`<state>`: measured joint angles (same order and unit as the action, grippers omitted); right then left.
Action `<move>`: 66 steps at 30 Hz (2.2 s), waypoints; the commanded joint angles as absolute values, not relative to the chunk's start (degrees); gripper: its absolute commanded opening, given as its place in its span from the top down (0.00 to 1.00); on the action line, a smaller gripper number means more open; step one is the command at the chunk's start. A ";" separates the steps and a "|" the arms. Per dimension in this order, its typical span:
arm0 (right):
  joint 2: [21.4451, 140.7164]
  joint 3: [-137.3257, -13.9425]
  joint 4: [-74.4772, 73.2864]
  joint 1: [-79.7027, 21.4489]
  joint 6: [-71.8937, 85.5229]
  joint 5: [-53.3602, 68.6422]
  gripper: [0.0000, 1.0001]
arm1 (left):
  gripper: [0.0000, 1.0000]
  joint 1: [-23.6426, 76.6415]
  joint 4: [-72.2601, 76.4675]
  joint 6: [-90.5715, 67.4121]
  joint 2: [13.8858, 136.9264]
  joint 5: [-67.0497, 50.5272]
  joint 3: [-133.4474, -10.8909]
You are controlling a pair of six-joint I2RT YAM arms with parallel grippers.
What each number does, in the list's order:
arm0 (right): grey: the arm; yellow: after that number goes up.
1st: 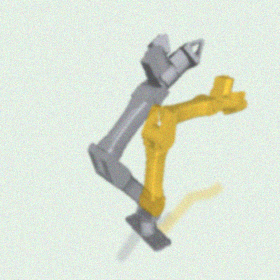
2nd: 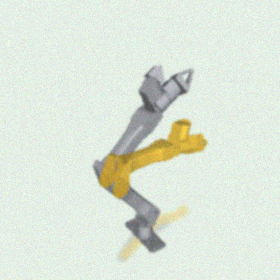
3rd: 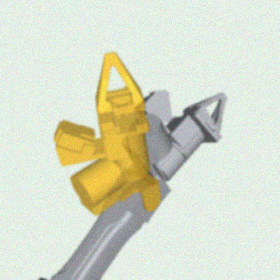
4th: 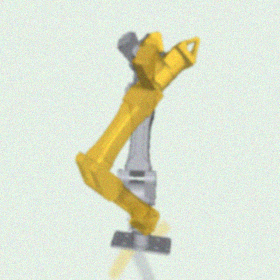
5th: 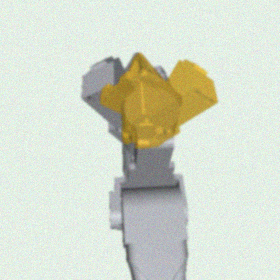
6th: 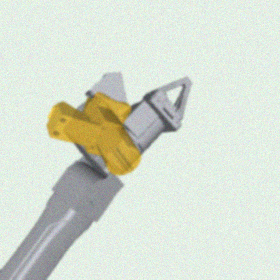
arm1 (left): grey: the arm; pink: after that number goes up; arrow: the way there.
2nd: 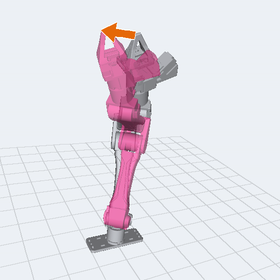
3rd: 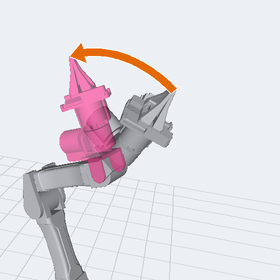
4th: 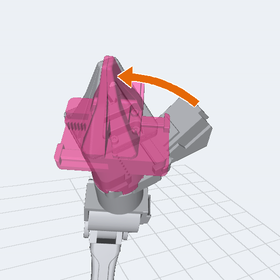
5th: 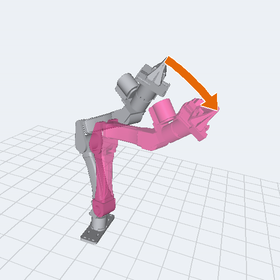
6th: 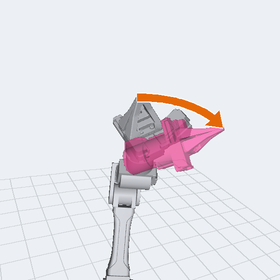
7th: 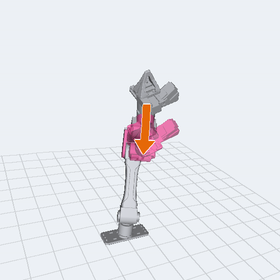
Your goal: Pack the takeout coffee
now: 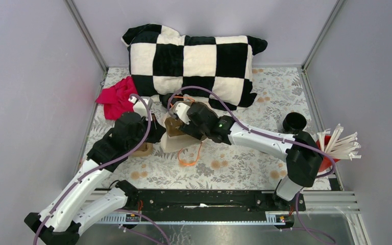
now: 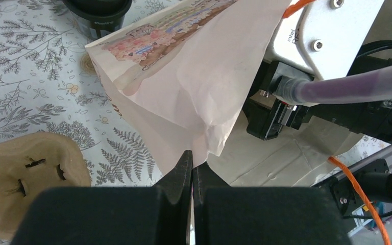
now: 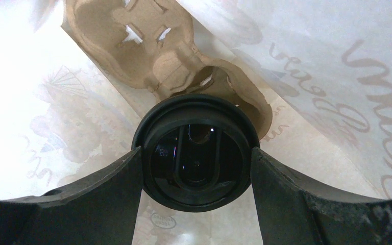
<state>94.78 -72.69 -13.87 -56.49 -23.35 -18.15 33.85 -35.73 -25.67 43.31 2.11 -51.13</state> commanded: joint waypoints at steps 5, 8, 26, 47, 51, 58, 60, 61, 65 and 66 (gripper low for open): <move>89.79 -74.76 -17.67 -56.95 -20.82 -15.64 0.53 | 1.00 34.01 -44.77 -22.95 44.93 -1.12 -57.47; 88.64 -75.30 -19.64 -58.58 -21.43 -16.60 0.52 | 1.00 34.01 -47.19 -23.07 45.09 -0.87 -58.79; 86.47 -71.96 -22.48 -65.23 -27.82 -21.36 0.52 | 1.00 34.01 -59.53 -21.54 49.72 -4.32 -70.03; 89.81 -74.33 -24.68 -68.90 -11.68 -24.37 0.53 | 0.65 34.10 -64.62 -33.61 58.47 8.10 -75.96; 89.99 -76.00 -25.03 -69.06 -13.23 -23.87 0.53 | 0.72 36.28 -64.11 -33.53 59.38 8.67 -73.54; 90.77 -80.31 -27.55 -69.51 -19.21 -21.64 0.53 | 0.94 42.15 -60.55 -34.60 53.30 13.28 -67.24; 90.41 -79.45 -26.89 -69.80 -22.06 -18.88 0.52 | 0.96 43.67 -59.23 -34.58 51.18 14.43 -66.02; 90.00 -78.88 -26.47 -69.86 -23.33 -17.52 0.51 | 0.99 44.48 -58.56 -34.67 49.93 15.82 -65.07; 88.04 -75.97 -24.17 -69.87 -28.17 -13.70 0.49 | 1.00 46.56 -56.61 -34.10 47.18 21.49 -62.37; 88.01 -75.93 -25.07 -69.87 -30.25 -12.13 0.49 | 1.00 46.89 -55.48 -33.64 46.72 22.45 -61.55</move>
